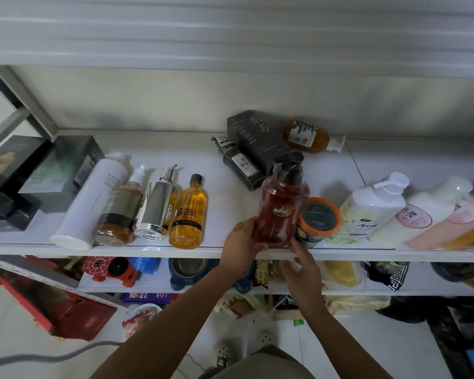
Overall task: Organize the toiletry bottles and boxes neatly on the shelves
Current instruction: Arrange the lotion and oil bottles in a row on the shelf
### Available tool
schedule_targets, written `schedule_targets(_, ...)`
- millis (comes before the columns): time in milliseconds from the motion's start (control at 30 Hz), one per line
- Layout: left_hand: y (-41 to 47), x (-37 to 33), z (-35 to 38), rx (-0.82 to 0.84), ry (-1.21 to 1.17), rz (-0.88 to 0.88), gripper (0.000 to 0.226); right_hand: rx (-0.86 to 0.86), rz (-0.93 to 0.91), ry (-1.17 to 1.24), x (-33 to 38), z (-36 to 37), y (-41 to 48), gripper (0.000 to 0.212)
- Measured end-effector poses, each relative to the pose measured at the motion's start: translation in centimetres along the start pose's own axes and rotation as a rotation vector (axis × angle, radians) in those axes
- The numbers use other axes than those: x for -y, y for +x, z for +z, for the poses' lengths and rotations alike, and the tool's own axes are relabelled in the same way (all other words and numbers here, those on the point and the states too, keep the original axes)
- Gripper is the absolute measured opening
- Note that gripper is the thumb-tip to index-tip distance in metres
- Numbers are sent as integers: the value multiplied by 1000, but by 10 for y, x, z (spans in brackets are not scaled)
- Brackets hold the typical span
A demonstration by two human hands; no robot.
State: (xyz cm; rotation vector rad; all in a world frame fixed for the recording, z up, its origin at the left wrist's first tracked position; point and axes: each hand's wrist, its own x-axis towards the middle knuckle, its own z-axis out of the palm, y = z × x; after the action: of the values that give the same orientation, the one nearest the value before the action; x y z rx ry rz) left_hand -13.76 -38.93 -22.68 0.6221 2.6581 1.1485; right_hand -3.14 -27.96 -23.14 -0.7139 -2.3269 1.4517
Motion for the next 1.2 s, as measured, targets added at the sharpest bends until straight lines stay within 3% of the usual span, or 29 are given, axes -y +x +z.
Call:
schedule_targets(400, 6, -4, -20, 113, -115, -7, 44, 71, 121, -6, -1, -7, 4, 61)
schedule_targets(1200, 2, -1, -17, 38, -72, 62, 36, 209, 104, -20, 7, -21, 7, 61)
